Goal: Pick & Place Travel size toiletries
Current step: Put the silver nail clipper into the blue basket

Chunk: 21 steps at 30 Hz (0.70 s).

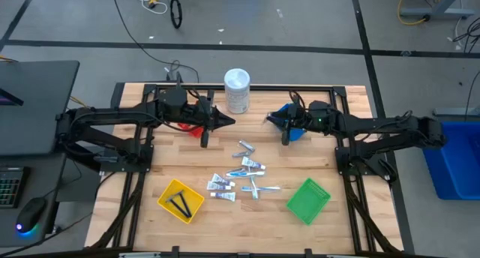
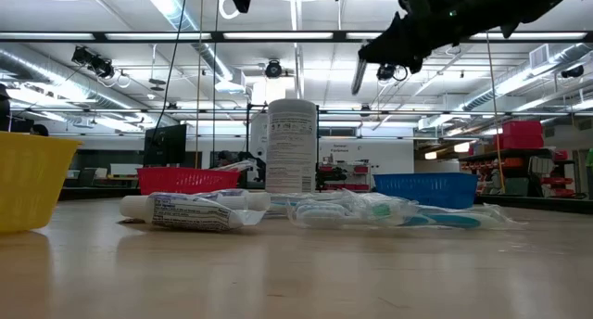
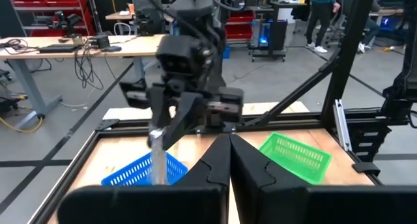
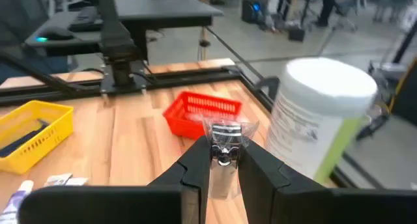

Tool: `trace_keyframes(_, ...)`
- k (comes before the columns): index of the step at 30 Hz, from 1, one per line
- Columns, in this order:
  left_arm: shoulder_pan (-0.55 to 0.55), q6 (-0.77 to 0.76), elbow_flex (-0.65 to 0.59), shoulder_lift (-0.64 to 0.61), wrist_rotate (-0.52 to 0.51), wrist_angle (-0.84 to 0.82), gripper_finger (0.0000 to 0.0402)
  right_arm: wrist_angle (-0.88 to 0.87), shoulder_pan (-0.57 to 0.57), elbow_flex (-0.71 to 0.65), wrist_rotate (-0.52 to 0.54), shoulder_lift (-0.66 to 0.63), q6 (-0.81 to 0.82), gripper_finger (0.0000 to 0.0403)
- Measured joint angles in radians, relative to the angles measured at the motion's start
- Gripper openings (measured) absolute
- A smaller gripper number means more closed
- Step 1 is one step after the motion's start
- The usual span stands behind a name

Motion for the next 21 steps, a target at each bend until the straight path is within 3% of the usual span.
trace_keyframes(10,0.007,-0.001,0.000,0.000,0.000,0.000,0.0007,-0.266,-0.098,0.000,0.127,0.000,0.072,0.0065)
trace_keyframes(21,0.013,-0.010,0.000,0.000,0.000,0.000,0.0009,-0.463,-0.191,0.000,0.127,0.000,0.118,0.0065)
